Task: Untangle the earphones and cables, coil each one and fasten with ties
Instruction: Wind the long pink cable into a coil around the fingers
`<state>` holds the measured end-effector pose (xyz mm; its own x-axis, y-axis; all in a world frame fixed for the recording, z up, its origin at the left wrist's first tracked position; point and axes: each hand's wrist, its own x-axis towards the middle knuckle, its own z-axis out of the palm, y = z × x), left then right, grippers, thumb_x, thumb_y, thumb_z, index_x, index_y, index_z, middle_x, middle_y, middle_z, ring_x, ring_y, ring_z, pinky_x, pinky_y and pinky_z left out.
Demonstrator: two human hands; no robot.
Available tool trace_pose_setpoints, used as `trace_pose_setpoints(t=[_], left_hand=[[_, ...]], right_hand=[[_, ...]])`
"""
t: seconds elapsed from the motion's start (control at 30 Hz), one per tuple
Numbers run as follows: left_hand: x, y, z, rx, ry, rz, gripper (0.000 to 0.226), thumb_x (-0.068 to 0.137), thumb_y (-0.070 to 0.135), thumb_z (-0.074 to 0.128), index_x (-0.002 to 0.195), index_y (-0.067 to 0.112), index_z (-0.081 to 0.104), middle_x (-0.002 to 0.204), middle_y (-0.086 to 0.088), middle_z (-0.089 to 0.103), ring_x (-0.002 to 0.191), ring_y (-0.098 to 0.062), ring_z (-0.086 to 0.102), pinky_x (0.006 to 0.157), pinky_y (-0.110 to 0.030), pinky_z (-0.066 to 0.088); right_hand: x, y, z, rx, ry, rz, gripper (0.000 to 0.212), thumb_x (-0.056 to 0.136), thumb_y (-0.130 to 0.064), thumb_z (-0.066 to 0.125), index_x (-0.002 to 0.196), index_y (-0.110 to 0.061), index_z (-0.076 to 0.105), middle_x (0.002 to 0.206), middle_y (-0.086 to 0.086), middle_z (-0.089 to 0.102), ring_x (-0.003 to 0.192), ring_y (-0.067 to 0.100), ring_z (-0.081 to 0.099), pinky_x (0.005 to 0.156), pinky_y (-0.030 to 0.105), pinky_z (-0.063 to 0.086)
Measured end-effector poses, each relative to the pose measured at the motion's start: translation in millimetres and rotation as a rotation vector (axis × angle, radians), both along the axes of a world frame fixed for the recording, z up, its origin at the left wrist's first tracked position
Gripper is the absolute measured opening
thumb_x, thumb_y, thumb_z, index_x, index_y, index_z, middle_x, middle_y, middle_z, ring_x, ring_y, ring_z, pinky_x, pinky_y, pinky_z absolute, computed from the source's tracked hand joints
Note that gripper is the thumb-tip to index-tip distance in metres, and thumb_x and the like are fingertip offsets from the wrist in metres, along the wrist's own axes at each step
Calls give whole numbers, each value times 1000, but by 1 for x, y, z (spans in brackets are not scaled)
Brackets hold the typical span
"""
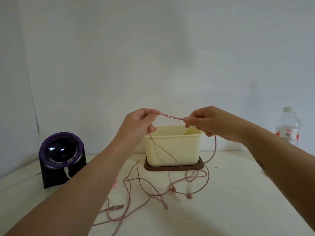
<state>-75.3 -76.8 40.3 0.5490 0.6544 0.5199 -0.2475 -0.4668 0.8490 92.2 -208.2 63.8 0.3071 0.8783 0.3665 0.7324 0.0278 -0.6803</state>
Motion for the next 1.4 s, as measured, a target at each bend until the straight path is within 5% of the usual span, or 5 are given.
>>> trace_pose_setpoints(t=[0.23,0.53,0.93,1.13,1.4], left_hand=[[-11,24,9,-348,-192,-27,23,97,10,44,85,12,64,49,6,36,47,-8,41,71,-31,54],[-39,33,20,-250,41,-314,19,91,11,44,80,9,59,51,7,30,40,-5,32,58,-21,52],[-21,44,7,-489,-266,-478,22,95,28,44,79,18,56,53,10,39,47,-3,44,67,-23,55],[1,41,-1,-509,-85,-456,26,97,24,44,78,15,57,53,7,40,45,-4,43,51,-18,49],[27,34,11,-378,-4,-570,28,94,24,44,74,16,62,50,8,40,44,-3,42,54,-16,47]], right_hand=[[31,5,-32,-22,-117,-254,32,90,-43,58,75,-19,71,54,2,36,43,11,25,40,15,21],[61,17,-63,-35,-217,-413,30,92,-37,57,76,-16,69,50,-5,43,41,7,35,38,12,27],[93,50,-115,-208,-210,-491,32,92,-39,56,77,-14,67,64,-4,58,59,10,51,55,23,38],[79,65,-102,-142,-160,-298,19,88,-29,63,95,-15,72,96,-5,69,92,13,61,84,25,46],[-2,79,-20,136,406,380,47,85,-58,49,111,-22,64,103,-2,70,102,16,66,96,41,48]])
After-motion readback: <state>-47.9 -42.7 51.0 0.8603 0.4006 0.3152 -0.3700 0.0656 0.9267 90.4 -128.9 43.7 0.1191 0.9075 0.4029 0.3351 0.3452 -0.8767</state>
